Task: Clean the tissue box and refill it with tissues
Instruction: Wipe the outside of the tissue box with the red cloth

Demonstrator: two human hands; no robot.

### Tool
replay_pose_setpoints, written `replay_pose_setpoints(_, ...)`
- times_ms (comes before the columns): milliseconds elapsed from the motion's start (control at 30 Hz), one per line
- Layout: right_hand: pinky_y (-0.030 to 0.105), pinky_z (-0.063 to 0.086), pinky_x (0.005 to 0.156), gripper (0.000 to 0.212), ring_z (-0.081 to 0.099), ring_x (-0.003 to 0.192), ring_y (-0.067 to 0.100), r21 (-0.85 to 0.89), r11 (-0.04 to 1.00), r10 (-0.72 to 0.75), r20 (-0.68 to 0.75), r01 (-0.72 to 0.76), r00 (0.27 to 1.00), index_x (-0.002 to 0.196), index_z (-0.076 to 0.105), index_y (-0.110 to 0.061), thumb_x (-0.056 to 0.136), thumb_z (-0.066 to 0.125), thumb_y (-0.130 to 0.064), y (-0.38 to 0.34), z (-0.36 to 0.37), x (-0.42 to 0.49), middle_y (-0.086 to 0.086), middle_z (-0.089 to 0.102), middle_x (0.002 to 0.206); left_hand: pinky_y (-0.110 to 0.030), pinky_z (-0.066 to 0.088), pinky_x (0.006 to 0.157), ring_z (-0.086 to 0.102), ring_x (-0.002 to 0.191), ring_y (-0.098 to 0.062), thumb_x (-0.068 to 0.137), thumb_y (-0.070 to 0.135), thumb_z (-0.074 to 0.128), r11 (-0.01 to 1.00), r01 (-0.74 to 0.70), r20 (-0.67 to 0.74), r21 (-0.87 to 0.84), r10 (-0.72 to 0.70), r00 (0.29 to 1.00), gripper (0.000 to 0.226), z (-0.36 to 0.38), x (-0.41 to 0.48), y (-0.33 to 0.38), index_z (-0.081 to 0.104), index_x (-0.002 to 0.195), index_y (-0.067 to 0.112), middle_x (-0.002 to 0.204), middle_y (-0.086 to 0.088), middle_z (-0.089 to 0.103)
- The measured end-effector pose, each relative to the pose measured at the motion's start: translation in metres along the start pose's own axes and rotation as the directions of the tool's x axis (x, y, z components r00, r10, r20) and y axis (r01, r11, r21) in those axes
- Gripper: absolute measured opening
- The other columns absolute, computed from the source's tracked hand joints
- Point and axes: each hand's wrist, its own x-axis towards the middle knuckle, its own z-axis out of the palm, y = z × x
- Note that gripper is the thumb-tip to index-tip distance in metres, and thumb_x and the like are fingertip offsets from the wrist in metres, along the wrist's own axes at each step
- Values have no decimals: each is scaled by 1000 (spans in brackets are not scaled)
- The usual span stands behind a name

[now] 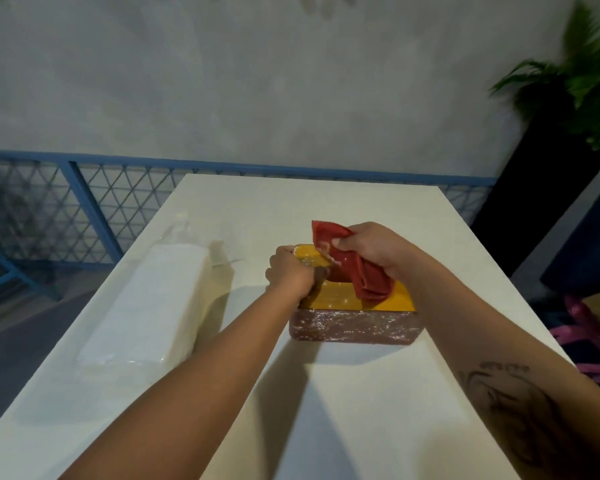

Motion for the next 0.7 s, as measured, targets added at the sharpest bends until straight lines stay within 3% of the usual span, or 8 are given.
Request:
replay_pose_setpoints(67,32,50,69,23,60,70,22,250,967,84,-117,-53,990,108,63,-2,91,57,-17,5,-7,-4,12,65,85,-46,51,92,59,106,-29,37,56,79,1000,2,52,-5,-1,999,94,-4,3,-1,51,119,18,116,-5,61)
replay_pose_setpoints(133,40,53,82,27,63,82,27,308,948,172,-269,-85,948,113,61,-4,91,57,-19,11,-18,-5,15,65,95,-47,47,98,56,116,-31,37,64,79,997,5,126,-82,5,992,113,-13,0,0,41,131,16,131,-10,55)
replay_pose_setpoints(200,44,50,90,25,62,92,31,203,970,207,-395,-135,895,110,62,-7,91,56,-23,15,-27,-5,14,64,97,-39,38,106,44,130,-30,68,56,74,987,-11,193,-161,43,980,101,-25,-8,0,24,145,13,146,-10,39)
replay_pose_setpoints(267,38,47,83,20,58,90,30,64,982,188,-458,-179,869,100,62,-9,92,54,-26,18,-31,-8,11,61,90,-31,36,99,43,130,-24,89,50,53,978,-40,191,-203,79,978,73,-30,-11,-10,25,146,12,146,-6,39)
replay_pose_setpoints(367,33,40,72,20,54,81,27,-134,967,132,-456,-215,880,86,59,-10,93,51,-27,19,-23,-6,6,56,73,-23,40,72,54,90,-6,101,33,35,953,-75,160,-295,126,979,28,-33,-23,-26,56,111,19,103,7,58)
replay_pose_setpoints(433,28,35,65,22,52,73,25,-321,921,65,-428,-219,901,82,58,-9,94,49,-26,19,-11,1,2,50,64,-16,40,64,51,75,4,101,23,36,933,-80,159,-351,144,977,26,-31,-27,-34,56,85,28,84,16,55)
replay_pose_setpoints(567,25,35,60,22,49,65,19,-530,828,-22,-360,-186,933,89,60,-6,95,47,-23,15,10,17,4,51,71,-11,45,62,57,82,8,94,16,50,912,-79,120,-404,138,983,27,-26,-23,-39,61,118,22,103,12,63)
replay_pose_setpoints(700,24,31,48,24,45,57,14,-595,796,-82,-286,-110,955,89,59,-3,94,47,-23,6,27,29,-1,44,64,-2,45,55,57,79,7,92,11,52,907,-113,67,-406,153,986,28,-24,-21,-39,61,117,20,100,10,62)
